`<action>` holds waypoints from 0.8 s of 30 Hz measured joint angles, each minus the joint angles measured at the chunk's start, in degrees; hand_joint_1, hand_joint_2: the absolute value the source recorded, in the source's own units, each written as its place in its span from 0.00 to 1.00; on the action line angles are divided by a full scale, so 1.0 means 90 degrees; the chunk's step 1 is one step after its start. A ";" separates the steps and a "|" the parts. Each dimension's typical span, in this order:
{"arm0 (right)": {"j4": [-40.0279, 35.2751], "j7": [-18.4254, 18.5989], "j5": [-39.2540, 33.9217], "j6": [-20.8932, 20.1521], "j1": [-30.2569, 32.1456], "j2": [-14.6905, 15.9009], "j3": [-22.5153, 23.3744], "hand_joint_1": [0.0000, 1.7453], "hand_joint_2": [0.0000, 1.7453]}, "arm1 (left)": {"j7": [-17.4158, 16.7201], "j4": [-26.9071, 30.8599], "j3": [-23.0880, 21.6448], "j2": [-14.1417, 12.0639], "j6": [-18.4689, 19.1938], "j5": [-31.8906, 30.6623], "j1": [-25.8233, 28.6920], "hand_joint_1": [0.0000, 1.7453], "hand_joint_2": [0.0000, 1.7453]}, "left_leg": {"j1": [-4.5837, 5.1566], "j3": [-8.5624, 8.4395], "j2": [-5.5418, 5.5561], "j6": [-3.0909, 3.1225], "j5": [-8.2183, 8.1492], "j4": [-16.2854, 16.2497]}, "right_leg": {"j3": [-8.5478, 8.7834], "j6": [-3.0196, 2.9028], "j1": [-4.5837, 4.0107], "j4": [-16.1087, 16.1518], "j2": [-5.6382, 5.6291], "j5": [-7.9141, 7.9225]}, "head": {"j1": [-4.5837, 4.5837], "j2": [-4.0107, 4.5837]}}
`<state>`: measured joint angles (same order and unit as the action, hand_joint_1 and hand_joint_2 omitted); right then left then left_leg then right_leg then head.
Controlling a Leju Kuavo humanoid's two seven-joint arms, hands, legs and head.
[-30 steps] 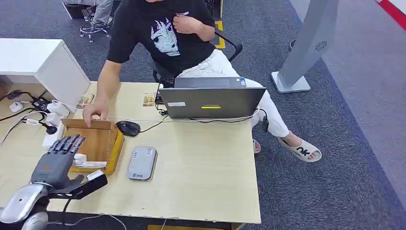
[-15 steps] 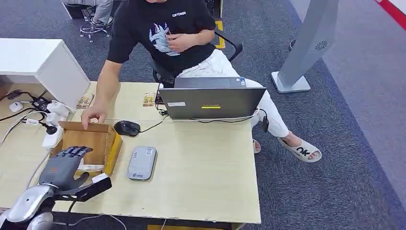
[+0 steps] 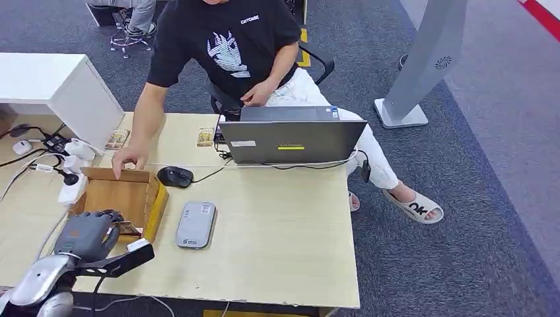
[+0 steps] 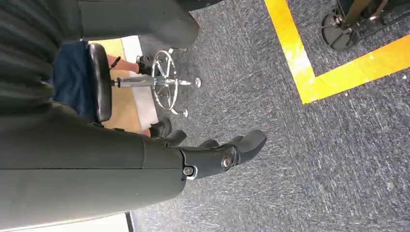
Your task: Pass the card to the sensor for recognition and then transmit it.
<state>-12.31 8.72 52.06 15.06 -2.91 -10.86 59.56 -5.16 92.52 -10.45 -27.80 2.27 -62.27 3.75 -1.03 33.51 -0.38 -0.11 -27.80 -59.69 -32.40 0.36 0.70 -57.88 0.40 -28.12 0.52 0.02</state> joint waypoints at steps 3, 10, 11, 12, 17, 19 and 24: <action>0.0000 0.0000 0.0015 0.0000 0.0000 0.0000 0.0002 0.00 1.00 | 0.0000 -0.0002 -0.0017 -0.0005 0.0000 0.0017 -0.0006 1.00 1.00 | 0.0000 0.0000 0.0000 0.0000 0.0000 0.0000 | 0.0000 0.0000 0.0000 0.0000 0.0000 0.0000 | 0.0000 0.0000; 0.0000 -0.0017 0.0017 0.0000 -0.0001 0.0002 0.0002 0.00 1.00 | 0.0000 -0.0039 -0.0056 -0.0005 -0.0015 0.0027 -0.0051 1.00 1.00 | 0.0000 0.0000 0.0000 0.0000 0.0000 0.0000 | 0.0000 0.0000 0.0000 0.0000 0.0000 0.0000 | 0.0000 0.0000; 0.0000 -0.0019 0.0019 0.0000 -0.0002 0.0002 0.0002 0.00 1.00 | 0.0000 -0.0058 -0.0061 -0.0005 -0.0037 0.0027 -0.0083 1.00 1.00 | 0.0000 0.0000 0.0001 0.0000 0.0000 0.0000 | 0.0000 0.0000 0.0000 0.0000 0.0001 0.0000 | -0.0002 0.0000; 0.0000 -0.0019 0.0022 -0.0005 -0.0005 0.0002 0.0002 0.00 1.00 | 0.0000 -0.0075 -0.0063 -0.0005 -0.0078 0.0017 -0.0117 1.00 1.00 | 0.0000 -0.0001 0.0001 0.0000 0.0000 0.0000 | 0.0000 0.0000 0.0000 0.0000 0.0001 0.0000 | 0.0000 0.0000; 0.0000 -0.0036 0.0153 -0.0017 -0.0011 0.0010 0.0000 0.00 1.00 | 0.0005 -0.0129 -0.0063 0.0073 -0.0600 0.0087 -0.0537 1.00 1.00 | 0.0000 0.0001 0.0007 0.0002 0.0003 -0.0001 | 0.0001 0.0001 0.0000 0.0000 0.0011 0.0001 | 0.0000 0.0000; -0.0002 -0.0087 0.0224 -0.0032 -0.0020 0.0015 0.0000 0.00 1.00 | 0.0041 -0.0190 -0.0048 0.0148 -0.0868 0.0119 -0.0861 1.00 1.00 | 0.0000 0.0000 0.0009 0.0002 0.0004 -0.0001 | 0.0005 0.0001 0.0000 0.0000 0.0012 0.0003 | -0.0002 0.0000; -0.0005 -0.0138 0.0359 -0.0083 -0.0058 0.0034 -0.0007 0.00 1.00 | 0.0153 -0.0423 0.0148 0.0374 -0.1435 0.0070 -0.1753 1.00 1.00 | 0.0001 -0.0002 0.0005 0.0004 0.0007 -0.0002 | 0.0007 0.0002 0.0000 -0.0001 0.0010 0.0011 | 0.0000 0.0000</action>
<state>-12.35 7.48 55.30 14.32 -3.43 -10.56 59.49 -3.78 88.72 -9.11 -24.43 -10.65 -61.64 -12.02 -1.02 33.49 -0.33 -0.07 -27.73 -59.70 -32.34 0.37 0.70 -57.89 0.49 -28.02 0.52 0.02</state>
